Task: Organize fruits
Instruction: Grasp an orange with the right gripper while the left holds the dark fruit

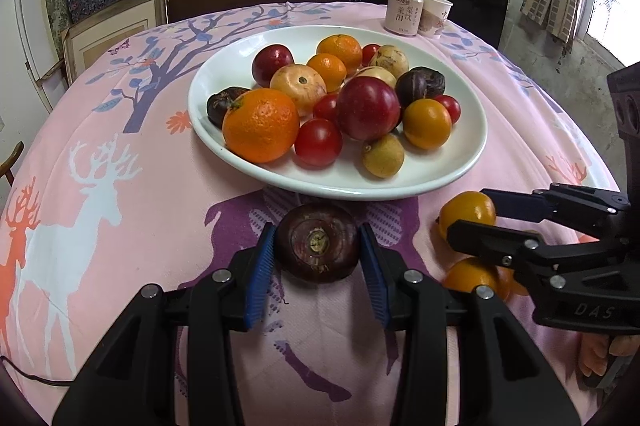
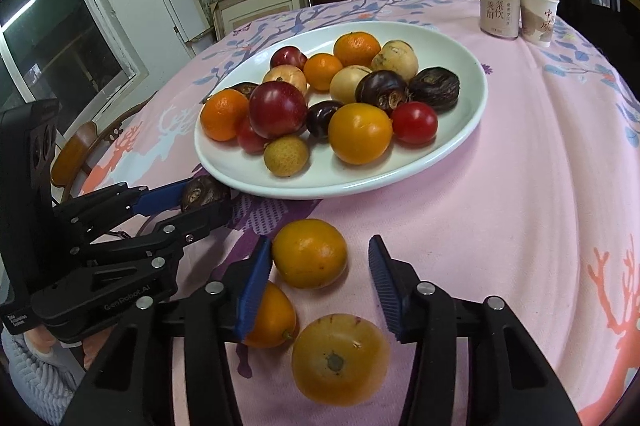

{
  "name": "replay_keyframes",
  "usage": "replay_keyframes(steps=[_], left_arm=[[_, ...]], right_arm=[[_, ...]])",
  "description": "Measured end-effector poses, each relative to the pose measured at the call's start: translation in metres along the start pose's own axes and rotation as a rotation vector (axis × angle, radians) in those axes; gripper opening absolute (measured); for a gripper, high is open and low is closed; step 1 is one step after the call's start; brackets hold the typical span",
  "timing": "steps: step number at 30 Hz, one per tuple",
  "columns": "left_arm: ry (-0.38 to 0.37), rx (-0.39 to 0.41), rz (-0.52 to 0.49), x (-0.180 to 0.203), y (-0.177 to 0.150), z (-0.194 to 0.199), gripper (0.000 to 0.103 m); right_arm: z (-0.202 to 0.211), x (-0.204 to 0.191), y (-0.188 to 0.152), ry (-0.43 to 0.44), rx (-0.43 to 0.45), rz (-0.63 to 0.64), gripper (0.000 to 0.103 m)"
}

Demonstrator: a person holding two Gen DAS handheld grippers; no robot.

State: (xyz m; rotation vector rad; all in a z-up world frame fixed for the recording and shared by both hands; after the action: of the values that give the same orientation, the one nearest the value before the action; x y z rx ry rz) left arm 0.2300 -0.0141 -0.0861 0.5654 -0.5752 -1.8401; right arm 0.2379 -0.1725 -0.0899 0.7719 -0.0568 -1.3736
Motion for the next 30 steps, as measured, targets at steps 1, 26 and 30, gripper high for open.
replay_keyframes(steps=[1,26,30], left_arm=[[0.002,0.001,0.0,0.0,0.0,0.0,0.041],[0.125,0.158,-0.015,0.004,0.001,0.057,0.041],[0.132,0.167,-0.011,-0.001,0.02,0.055,0.041]], right_arm=[[-0.001,0.0,0.0,0.008,-0.008,-0.003,0.047],[0.061,0.026,-0.01,0.119,0.16,-0.147,0.038],[0.068,0.029,0.01,0.109,0.187,-0.167,0.038]])
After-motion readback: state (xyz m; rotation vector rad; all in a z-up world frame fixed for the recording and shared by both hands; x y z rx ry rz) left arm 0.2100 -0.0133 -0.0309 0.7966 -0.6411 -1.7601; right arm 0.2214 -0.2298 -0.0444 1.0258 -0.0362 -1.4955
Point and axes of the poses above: each gripper's, at about its wrist camera, not at the fingertips, and z roughly against the way its jaws point, x to its right, y to its top, the point moved 2 cm from there along -z, roughly the way its jaws point, and after that the axes turned 12 degrees about -z, right-handed, at the moved point
